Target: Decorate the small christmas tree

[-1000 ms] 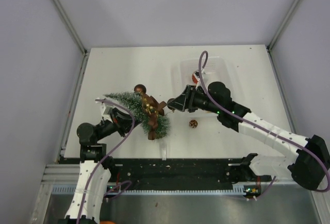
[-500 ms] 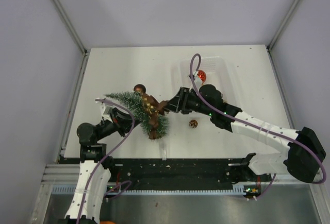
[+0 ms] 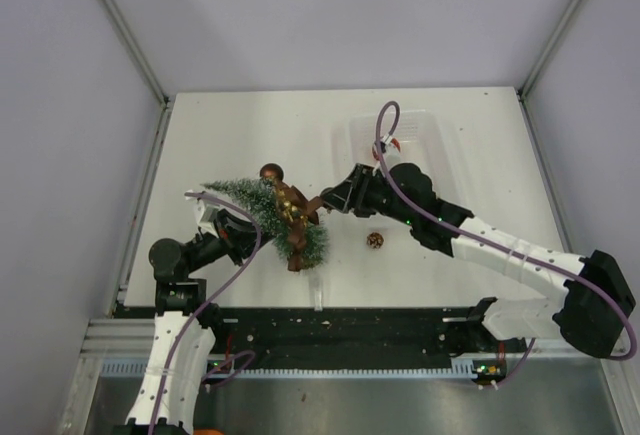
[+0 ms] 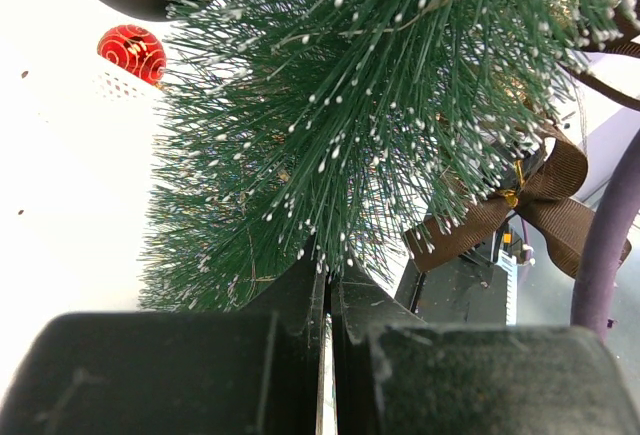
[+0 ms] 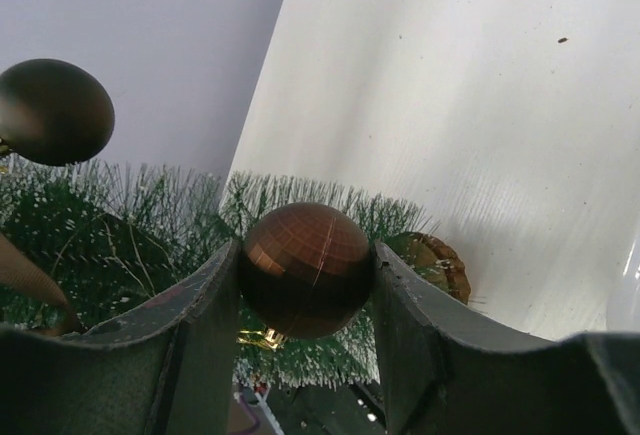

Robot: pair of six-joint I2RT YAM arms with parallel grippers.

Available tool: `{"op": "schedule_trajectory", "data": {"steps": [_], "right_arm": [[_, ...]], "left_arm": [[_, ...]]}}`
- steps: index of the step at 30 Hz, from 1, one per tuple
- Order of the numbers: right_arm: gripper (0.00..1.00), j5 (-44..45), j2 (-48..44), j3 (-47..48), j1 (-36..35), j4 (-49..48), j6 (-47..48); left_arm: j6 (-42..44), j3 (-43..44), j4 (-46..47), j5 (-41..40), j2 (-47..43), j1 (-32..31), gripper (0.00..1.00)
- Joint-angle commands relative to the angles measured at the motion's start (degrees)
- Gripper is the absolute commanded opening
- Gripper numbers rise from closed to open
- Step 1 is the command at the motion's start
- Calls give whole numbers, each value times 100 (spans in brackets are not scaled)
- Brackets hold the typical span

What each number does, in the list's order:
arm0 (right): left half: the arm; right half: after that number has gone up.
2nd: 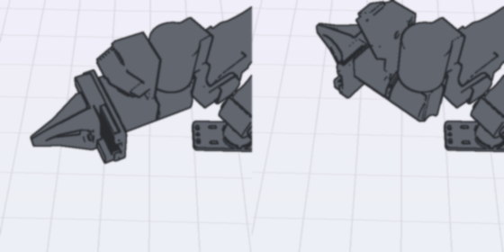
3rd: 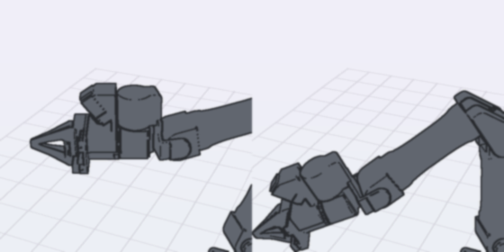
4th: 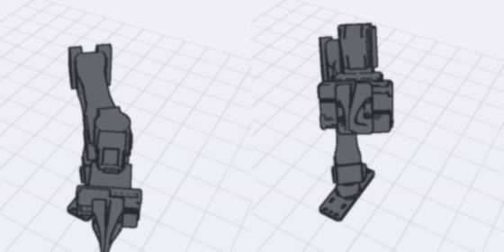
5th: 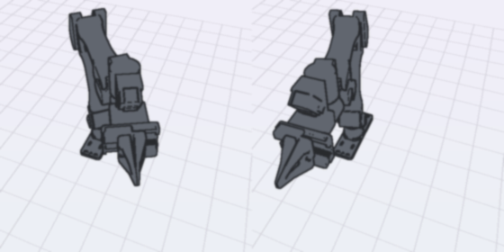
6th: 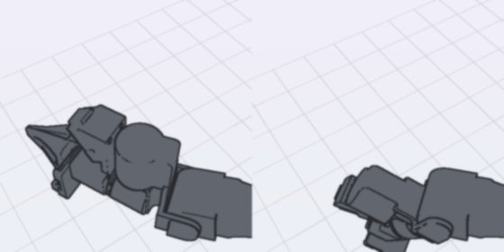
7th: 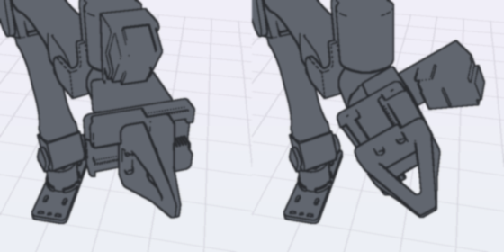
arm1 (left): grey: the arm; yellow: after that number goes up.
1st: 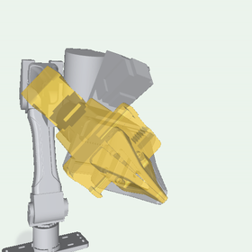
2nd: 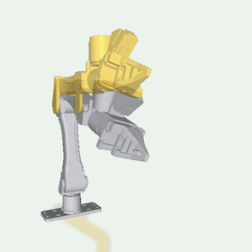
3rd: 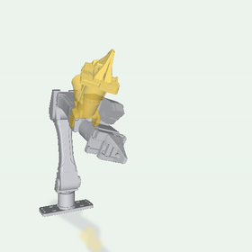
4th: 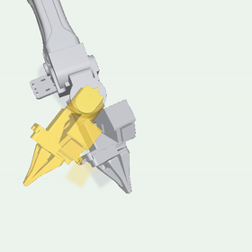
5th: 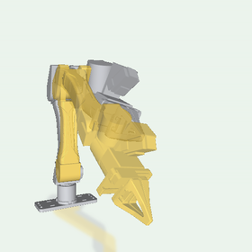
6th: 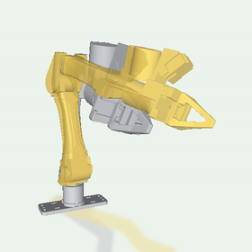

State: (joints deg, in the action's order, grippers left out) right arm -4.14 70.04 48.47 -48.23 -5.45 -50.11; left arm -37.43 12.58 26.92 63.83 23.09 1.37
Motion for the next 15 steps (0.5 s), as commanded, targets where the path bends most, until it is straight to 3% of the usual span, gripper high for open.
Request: {"op": "schedule_trajectory", "data": {"steps": [1, 15], "right_arm": [[4, 36, 62, 365, -64, -166, -96], [0, 397, 361, 725, -204, -35, -315]], "left_arm": [[-28, -19, 376, -38, -42, 13, 0], [-19, -27, 384, -20, 20, 13, 0]]}}
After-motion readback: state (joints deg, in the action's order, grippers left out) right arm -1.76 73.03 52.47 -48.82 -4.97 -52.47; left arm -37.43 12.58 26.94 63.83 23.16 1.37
